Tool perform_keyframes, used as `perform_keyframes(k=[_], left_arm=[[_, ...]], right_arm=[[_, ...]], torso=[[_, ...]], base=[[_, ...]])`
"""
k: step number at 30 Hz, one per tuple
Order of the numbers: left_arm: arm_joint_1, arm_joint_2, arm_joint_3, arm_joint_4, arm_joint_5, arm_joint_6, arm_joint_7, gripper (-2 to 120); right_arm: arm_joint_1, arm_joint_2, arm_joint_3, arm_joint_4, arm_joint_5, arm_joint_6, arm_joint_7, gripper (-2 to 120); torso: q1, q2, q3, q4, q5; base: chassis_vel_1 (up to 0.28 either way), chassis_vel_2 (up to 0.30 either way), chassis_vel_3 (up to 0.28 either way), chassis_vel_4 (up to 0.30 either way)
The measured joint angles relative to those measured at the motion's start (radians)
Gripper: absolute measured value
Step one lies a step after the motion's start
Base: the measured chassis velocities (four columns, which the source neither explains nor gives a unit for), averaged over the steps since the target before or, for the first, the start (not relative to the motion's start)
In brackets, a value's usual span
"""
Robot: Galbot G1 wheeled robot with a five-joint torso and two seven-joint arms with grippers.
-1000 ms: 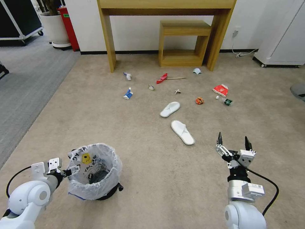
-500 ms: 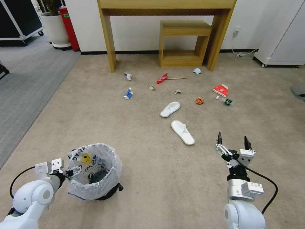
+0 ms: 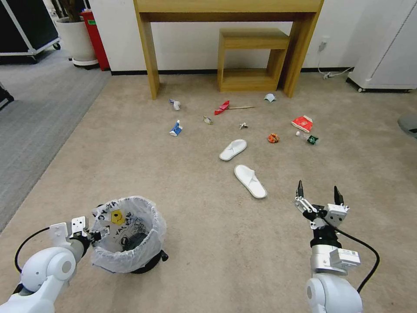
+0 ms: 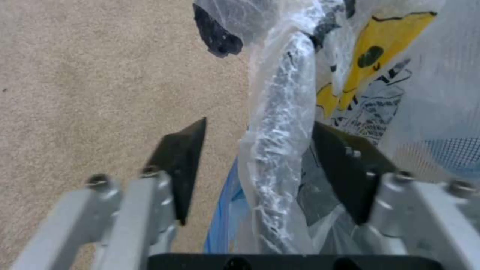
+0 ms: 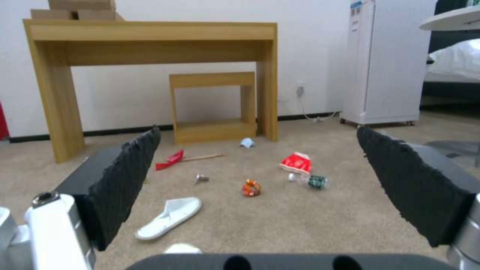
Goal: Pick up the trash bin and place the garbage on the floor into it.
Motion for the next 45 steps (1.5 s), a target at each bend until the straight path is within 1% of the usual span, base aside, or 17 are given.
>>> perform_keyframes(k=[1, 2, 5, 6, 7, 8, 10, 11, 12, 13, 22, 27, 28, 31, 33, 37, 45], left_arm=[[0.004, 0.0, 0.002, -0.004, 0.001, 0.0, 0.0, 50], [0.004, 0.0, 0.002, -0.004, 0.001, 0.0, 0.0, 50], [0.018, 0.001, 0.006, -0.016, 0.006, 0.001, 0.0, 34], [0.018, 0.001, 0.006, -0.016, 0.006, 0.001, 0.0, 34], [0.021, 0.001, 0.006, -0.019, 0.009, 0.001, 0.0, 31], [0.027, -0.002, 0.006, -0.025, 0.011, 0.001, 0.001, 23], [0.03, -0.005, 0.005, -0.03, 0.012, 0.001, 0.002, 21], [0.033, -0.008, 0.003, -0.034, 0.014, 0.001, 0.002, 15], [0.035, -0.011, 0.002, -0.038, 0.015, 0.001, 0.002, 13], [0.045, -0.016, -0.004, -0.053, 0.016, 0.003, 0.006, 3], [0.059, -0.032, -0.027, -0.072, 0.015, 0.001, 0.009, 3], [0.056, -0.056, -0.055, -0.098, 0.001, -0.006, 0.008, 1], [0.056, -0.06, -0.065, -0.114, -0.006, -0.007, 0.0, 1], [0.059, -0.063, -0.079, -0.141, -0.019, -0.007, -0.007, 1], [0.069, -0.064, -0.093, -0.181, -0.032, -0.005, -0.012, 1], [0.082, -0.066, -0.104, -0.22, -0.05, -0.002, -0.027, 1], [0.123, -0.071, -0.137, -0.291, -0.058, -0.002, -0.033, 1]], right_arm=[[-0.001, 0.0, 0.0, 0.003, 0.0, 0.0, -0.001, 100], [-0.001, 0.0, 0.0, 0.003, 0.0, 0.0, -0.001, 100], [-0.007, 0.0, 0.0, 0.01, 0.0, 0.001, -0.001, 100], [-0.007, 0.0, 0.0, 0.01, 0.0, 0.001, -0.001, 100], [-0.009, 0.0, 0.0, 0.012, 0.001, 0.001, -0.001, 100], [-0.012, 0.0, 0.0, 0.013, 0.001, 0.003, -0.001, 100], [-0.015, 0.0, -0.001, 0.013, 0.001, 0.006, -0.001, 100], [-0.017, -0.001, -0.001, 0.015, 0.001, 0.008, -0.001, 100], [-0.019, -0.002, -0.001, 0.016, 0.001, 0.009, -0.001, 100], [-0.022, -0.006, -0.001, 0.02, 0.002, 0.011, -0.001, 100], [-0.032, -0.012, -0.003, 0.031, 0.01, 0.01, 0.002, 100], [-0.038, -0.023, -0.003, 0.038, 0.016, 0.002, 0.007, 100], [-0.041, -0.027, -0.004, 0.043, 0.021, -0.005, 0.008, 100], [-0.047, -0.032, -0.005, 0.052, 0.028, -0.014, 0.009, 100], [-0.054, -0.035, -0.004, 0.059, 0.031, -0.017, 0.01, 100], [-0.065, -0.037, -0.004, 0.068, 0.036, -0.018, 0.011, 100], [-0.079, -0.06, -0.002, 0.083, 0.061, -0.018, 0.015, 100]], torso=[[0.0, 0.0, 0.0, 0.0, -0.0001], [0.0, 0.0, 0.0, 0.0, -0.0001], [0.0, 0.0, 0.0, 0.0, -0.0001], [0.0, 0.0, 0.0, 0.0, -0.0001], [0.0, 0.0, 0.0, 0.0, -0.0002], [0.0, 0.0, 0.0, 0.0, 0.0], [0.0, 0.0, 0.0, 0.0, 0.0], [0.0, 0.0, 0.0, 0.0, 0.0], [0.0, 0.0, 0.0, -0.0001, 0.0], [0.0, 0.0, 0.0, 0.0, 0.0], [0.0, 0.0, 0.0, 0.0, -0.0009], [0.0, 0.0, 0.0, -0.0002, -0.0015], [0.0, 0.0, 0.0, -0.0001, -0.0007], [0.0, 0.0, 0.0, -0.0001, -0.0004], [0.0, 0.0, 0.0, -0.0001, -0.0001], [0.0, 0.0, 0.0, -0.0001, -0.0002], [0.0, 0.0, 0.0, -0.0001, -0.0002]], base=[[0.0, 0.0, 0.0, 0.0], [0.0, 0.0, 0.0, 0.0], [0.0, 0.0, 0.0, 0.0], [0.0, 0.0, 0.0, 0.0], [0.0, 0.0, 0.0, 0.0], [0.0, 0.0, 0.0, 0.0], [0.0, 0.0, 0.0, 0.0], [0.0, 0.0, 0.0, 0.0], [0.0, 0.0, 0.0, 0.0], [0.0, 0.0, 0.0, 0.0], [0.0, 0.0, 0.0, 0.0], [0.0, 0.0, 0.0, 0.0], [0.0, 0.0, 0.0, 0.0], [0.0, 0.0, 0.0, 0.0], [0.0, 0.0, 0.0, 0.0], [0.0, 0.0, 0.0, 0.0], [0.0, 0.0, 0.0, 0.0]])
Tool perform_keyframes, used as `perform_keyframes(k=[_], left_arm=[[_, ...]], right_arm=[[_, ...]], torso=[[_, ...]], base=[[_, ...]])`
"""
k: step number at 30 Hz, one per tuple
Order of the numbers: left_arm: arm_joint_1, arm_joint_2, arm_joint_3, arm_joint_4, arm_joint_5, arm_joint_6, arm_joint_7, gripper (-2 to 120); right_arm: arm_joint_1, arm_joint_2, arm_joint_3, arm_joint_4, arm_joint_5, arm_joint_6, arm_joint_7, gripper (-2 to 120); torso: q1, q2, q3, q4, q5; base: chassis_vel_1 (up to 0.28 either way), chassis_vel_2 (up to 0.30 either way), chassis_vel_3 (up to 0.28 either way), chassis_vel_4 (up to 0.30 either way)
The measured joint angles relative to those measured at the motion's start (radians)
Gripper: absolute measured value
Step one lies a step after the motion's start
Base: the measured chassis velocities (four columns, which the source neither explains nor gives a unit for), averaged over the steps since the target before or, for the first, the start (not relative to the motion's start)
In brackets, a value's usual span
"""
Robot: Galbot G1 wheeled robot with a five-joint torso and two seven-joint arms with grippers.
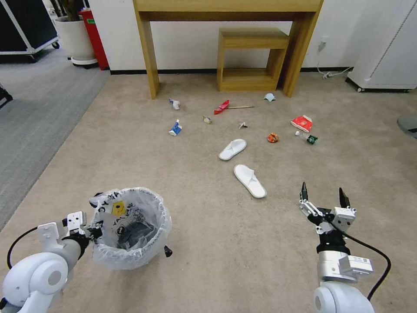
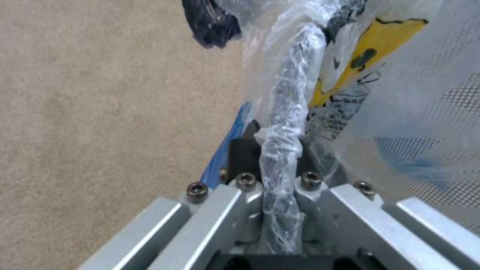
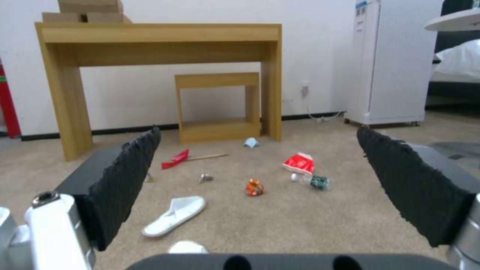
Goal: Pick up the trash bin and place the garbage on the floor into it.
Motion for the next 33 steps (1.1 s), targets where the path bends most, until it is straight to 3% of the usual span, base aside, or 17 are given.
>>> perform_keyframes(k=[8, 33], left_arm=[[0.03, 0.0, -0.031, -0.033, 0.005, -0.007, 0.016, 1], [0.011, -0.02, -0.012, -0.013, 0.021, -0.013, 0.019, 1]], right_arm=[[-0.008, -0.015, 0.011, 0.014, 0.01, -0.006, 0.005, 100], [-0.018, 0.017, 0.018, -0.004, -0.005, 0.033, 0.007, 100]], torso=[[0.0, 0.0, 0.0, 0.0, 0.0001], [0.0, 0.0, 0.0, 0.0, 0.0001]], base=[[0.0, 0.0, 0.0, 0.0], [0.0, 0.0, 0.0, 0.0]])
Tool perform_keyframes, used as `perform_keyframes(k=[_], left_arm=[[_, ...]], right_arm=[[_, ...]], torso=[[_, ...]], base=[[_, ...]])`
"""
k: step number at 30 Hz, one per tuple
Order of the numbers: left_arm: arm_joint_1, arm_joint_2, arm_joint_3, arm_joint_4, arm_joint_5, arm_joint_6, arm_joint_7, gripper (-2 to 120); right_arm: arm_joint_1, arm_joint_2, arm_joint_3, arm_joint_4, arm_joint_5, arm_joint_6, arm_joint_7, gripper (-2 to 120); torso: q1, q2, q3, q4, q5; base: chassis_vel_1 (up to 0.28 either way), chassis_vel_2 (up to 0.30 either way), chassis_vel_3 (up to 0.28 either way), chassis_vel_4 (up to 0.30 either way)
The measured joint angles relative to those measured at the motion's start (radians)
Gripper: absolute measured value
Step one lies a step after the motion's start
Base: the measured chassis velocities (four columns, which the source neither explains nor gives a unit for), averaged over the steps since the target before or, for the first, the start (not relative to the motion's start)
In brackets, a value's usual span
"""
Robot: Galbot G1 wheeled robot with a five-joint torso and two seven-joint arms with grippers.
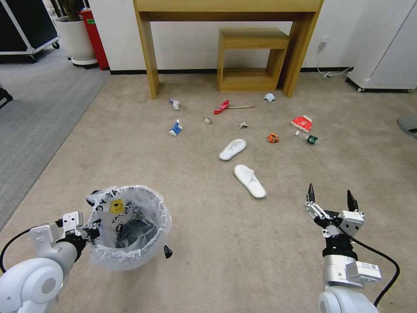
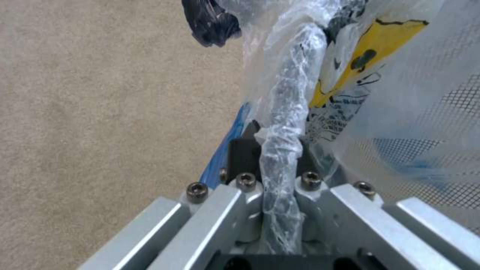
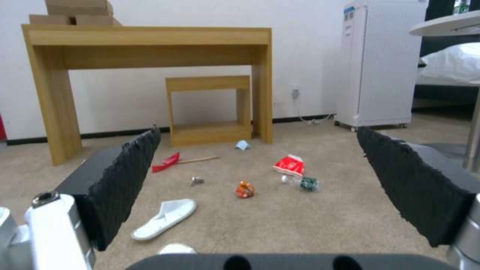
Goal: Pick up the trash bin and place the garbage on the floor into it.
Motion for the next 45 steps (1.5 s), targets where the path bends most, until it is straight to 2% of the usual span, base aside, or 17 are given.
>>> perform_keyframes(k=[15, 45], left_arm=[[-0.006, -0.016, 0.005, 0.011, 0.011, -0.003, 0.001, 1], [0.001, -0.012, 0.002, 0.006, 0.016, -0.01, 0.001, 1]], right_arm=[[0.002, -0.009, 0.003, 0.007, -0.011, -0.038, -0.004, 100], [-0.007, 0.001, 0.004, 0.029, -0.016, -0.04, -0.011, 100]], torso=[[0.0, 0.0, 0.0, 0.0, 0.0], [0.0, 0.0, 0.0, 0.0, -0.0001]], base=[[-0.009, 0.007, 0.006, -0.01], [-0.161, 0.154, 0.153, -0.158]])
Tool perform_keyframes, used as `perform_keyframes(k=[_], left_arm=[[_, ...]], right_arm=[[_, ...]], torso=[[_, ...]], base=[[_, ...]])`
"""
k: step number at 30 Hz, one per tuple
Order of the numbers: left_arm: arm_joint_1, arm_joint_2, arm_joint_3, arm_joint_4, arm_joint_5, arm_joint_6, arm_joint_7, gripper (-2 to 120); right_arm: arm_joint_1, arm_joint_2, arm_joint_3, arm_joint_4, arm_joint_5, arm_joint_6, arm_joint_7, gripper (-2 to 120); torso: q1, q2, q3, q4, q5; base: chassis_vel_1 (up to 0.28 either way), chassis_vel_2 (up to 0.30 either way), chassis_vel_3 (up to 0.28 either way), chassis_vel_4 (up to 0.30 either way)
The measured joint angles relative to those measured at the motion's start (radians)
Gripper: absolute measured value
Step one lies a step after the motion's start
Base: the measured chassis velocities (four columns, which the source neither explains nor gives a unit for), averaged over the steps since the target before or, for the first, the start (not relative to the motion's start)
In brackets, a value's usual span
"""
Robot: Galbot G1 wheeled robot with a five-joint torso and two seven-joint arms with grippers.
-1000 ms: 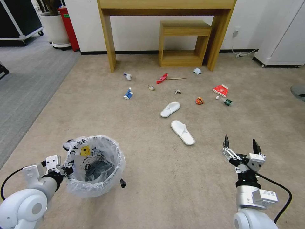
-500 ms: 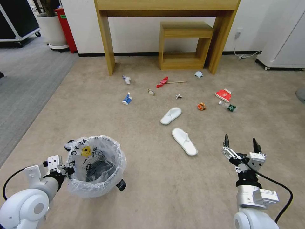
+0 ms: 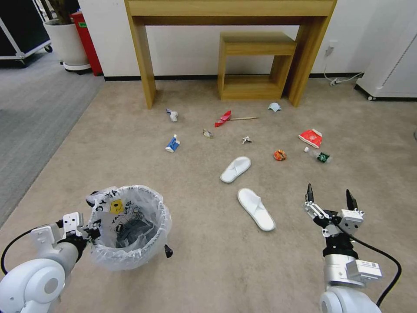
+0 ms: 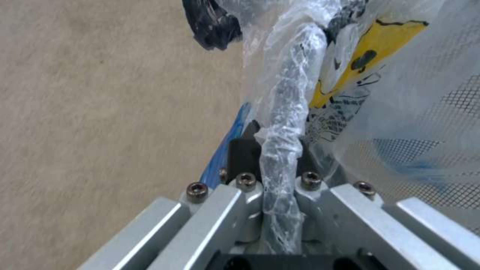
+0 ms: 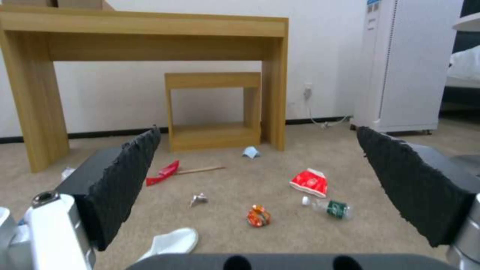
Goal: Pick up the trash bin and place the garbage on the floor into it.
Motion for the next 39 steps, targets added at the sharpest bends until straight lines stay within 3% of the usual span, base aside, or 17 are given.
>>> perform_keyframes(k=[39], left_arm=[[-0.007, -0.002, 0.001, 0.02, 0.005, -0.004, 0.001, 1]], right_arm=[[0.023, 0.0, -0.009, -0.026, -0.001, 0.004, -0.002, 100]], torso=[[0.0, 0.0, 0.0, 0.0, 0.0001]], base=[[-0.121, 0.121, 0.117, -0.123]])
